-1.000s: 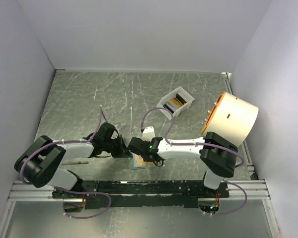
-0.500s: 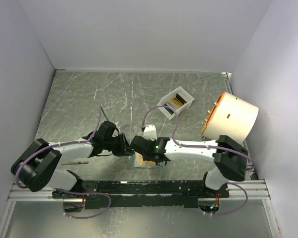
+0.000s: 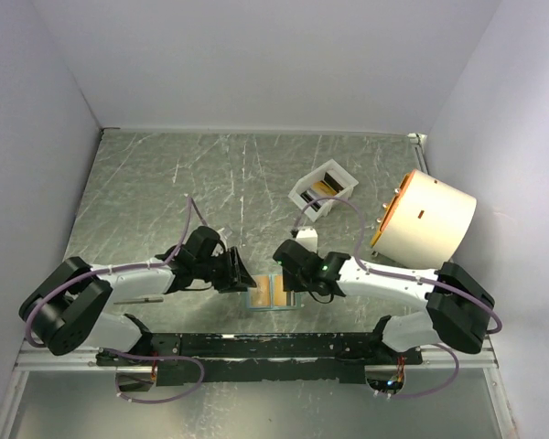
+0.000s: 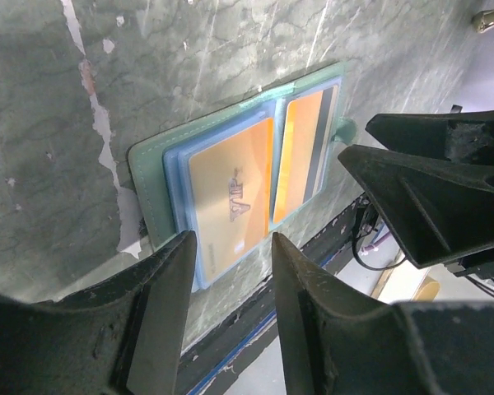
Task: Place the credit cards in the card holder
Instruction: Turn over the card slot in the card holder.
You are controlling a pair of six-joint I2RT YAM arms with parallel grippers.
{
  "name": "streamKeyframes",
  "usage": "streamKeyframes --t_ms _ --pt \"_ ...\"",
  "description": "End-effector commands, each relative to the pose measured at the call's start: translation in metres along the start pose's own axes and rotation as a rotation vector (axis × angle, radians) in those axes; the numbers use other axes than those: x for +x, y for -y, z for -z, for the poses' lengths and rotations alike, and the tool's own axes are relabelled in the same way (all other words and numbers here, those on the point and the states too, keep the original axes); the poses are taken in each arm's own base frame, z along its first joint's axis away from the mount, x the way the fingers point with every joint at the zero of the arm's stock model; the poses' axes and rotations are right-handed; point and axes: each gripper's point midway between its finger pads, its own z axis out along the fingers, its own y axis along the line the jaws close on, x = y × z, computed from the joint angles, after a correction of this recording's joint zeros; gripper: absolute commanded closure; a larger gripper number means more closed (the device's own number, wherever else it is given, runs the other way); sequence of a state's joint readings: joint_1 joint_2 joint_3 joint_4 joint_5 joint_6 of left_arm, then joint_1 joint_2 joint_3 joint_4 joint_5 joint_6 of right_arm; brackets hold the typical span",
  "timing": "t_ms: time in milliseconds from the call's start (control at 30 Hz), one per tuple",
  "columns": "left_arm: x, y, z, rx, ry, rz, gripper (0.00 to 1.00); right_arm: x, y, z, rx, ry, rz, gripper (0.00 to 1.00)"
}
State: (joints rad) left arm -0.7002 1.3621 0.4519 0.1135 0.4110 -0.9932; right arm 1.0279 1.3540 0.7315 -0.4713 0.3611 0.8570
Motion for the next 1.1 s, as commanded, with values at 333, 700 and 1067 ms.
streamKeyframes --t_ms 333,700,1067 --pt "-0.006 0.002 -0.016 -0.02 0.021 -0.016 0.46 0.012 0.001 -0.011 -0.075 -0.023 -0.063 0.55" --pt "-0.005 0.032 -0.012 0.101 0.006 -0.033 0.48 0.024 0.006 -0.015 -0.073 -0.042 -0.083 0.56" --pt "0.0 0.061 -0.013 0.228 -0.023 -0.057 0.48 0.028 0.007 -0.016 -0.081 -0.052 -0.09 0.57"
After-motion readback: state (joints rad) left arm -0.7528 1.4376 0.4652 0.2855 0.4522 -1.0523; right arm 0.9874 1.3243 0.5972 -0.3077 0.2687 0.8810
